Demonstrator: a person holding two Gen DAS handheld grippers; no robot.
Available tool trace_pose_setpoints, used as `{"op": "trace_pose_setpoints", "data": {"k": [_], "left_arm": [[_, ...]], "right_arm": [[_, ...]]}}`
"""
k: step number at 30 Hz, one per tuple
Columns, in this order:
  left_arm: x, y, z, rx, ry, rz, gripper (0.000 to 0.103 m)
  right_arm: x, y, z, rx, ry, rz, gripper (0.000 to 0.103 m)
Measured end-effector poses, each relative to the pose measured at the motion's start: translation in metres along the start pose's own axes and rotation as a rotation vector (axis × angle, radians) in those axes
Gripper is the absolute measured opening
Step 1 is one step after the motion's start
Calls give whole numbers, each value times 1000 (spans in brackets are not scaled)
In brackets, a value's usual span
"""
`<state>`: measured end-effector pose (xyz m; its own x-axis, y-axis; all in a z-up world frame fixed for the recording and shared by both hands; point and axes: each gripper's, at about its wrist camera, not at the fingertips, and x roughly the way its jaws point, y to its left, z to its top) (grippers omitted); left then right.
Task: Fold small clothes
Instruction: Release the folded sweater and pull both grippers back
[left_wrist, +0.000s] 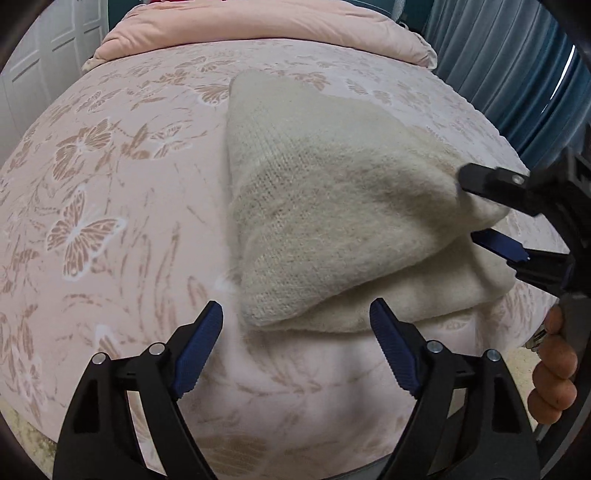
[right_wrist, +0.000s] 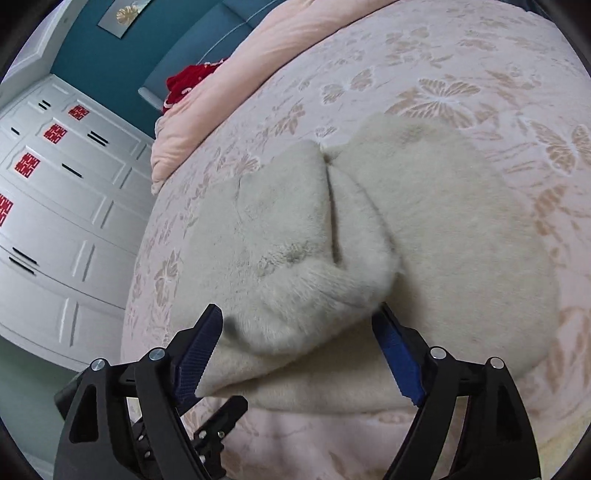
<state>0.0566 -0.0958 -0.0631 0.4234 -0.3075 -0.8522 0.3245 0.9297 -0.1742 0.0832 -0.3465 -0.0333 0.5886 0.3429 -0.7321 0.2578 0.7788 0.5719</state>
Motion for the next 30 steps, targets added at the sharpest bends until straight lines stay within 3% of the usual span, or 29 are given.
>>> {"op": "trace_pose_setpoints", "data": {"k": [1, 2, 4, 7, 9, 10, 12, 13, 14, 16, 19, 21, 23, 24, 26, 28, 30], "left_arm": [[0, 1, 2, -18, -14, 0, 69], [-1, 3, 4, -39, -20, -14, 59], [1, 6, 14, -72, -3, -17, 25], [0, 14, 20, -116, 6, -56, 12], [1, 10, 19, -112, 12, -93, 13], [2, 5, 18, -94, 17, -81, 12], [9, -5, 15, -64, 36, -55, 11], [13, -7, 14, -70, 51, -57, 11], [17, -8, 12, -80, 70, -63, 11], [17, -11, 10, -76, 74, -47, 11], [15, -16, 9, -34, 69, -23, 11], [15, -18, 9, -19, 80, -11, 13], [9, -18, 9, -2, 89, -5, 16], [3, -17, 7, 6, 87, 2, 22], [-11, -10, 2, 3, 76, 25, 54], [-24, 1, -3, -24, 52, 22, 61], [-33, 11, -8, -32, 40, 52, 61]], "right_arm": [[6, 9, 2, -28, 5, -12, 28], [7, 19, 7, -68, 9, -24, 13], [-25, 38, 18, -78, -80, 79, 11], [-96, 50, 24, -104, -241, 246, 9], [-118, 36, 15, -121, -303, 199, 9], [-113, 20, 10, -120, -300, 116, 9], [-76, -30, 0, -62, -194, -90, 9], [-54, -62, -7, 13, -113, -147, 9], [-44, -88, -16, 114, -67, -123, 9], [-57, -97, -26, 194, -119, -8, 9], [-65, -77, -25, 104, -165, -34, 9], [-40, -83, -22, 59, -83, -103, 10], [-43, -92, -24, 104, -72, -72, 14], [-52, -94, -26, 129, -82, -54, 22], [-75, -93, -31, 149, -136, -112, 35], [-95, -77, -31, 90, -197, -233, 36], [-106, -42, -26, -47, -228, -227, 32]]}}
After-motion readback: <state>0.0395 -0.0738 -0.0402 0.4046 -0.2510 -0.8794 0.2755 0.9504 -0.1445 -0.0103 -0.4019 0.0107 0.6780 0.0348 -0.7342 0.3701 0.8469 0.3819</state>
